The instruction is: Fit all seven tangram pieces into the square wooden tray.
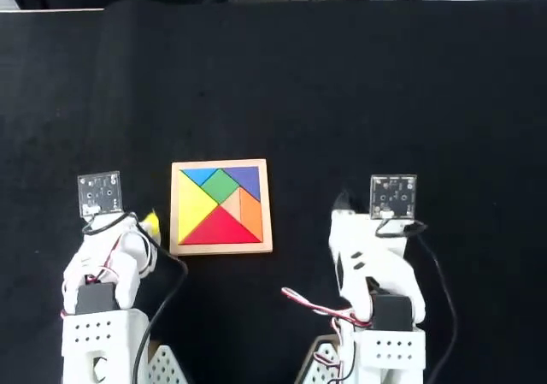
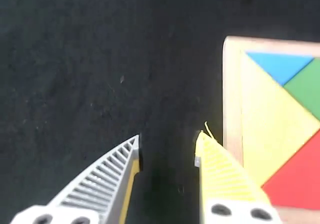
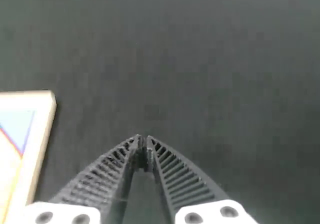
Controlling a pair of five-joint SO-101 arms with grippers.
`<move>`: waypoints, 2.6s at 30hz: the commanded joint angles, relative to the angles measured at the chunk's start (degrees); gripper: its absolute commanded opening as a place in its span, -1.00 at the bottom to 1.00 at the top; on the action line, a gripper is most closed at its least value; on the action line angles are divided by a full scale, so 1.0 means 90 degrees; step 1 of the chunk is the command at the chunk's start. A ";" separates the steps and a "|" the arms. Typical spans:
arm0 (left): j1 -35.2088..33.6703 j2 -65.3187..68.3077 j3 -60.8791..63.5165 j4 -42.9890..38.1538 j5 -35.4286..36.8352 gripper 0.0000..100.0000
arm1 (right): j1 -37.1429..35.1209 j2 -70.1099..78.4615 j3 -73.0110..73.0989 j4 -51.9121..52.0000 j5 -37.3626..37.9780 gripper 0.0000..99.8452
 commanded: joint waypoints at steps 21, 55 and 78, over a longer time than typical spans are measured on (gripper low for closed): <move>0.0171 -0.0361 -0.0259 0.2354 0.0068 -0.62 | -0.0039 -0.0347 -0.0034 0.2198 -0.0020 -0.98; 0.0112 -0.0498 -0.0210 0.2393 0.0078 -0.94 | -0.0039 -0.0396 -0.0034 0.2217 -0.0020 -0.98; 0.0112 -0.0498 -0.0210 0.2393 0.0078 -0.94 | -0.0039 -0.0396 -0.0034 0.2217 -0.0020 -0.98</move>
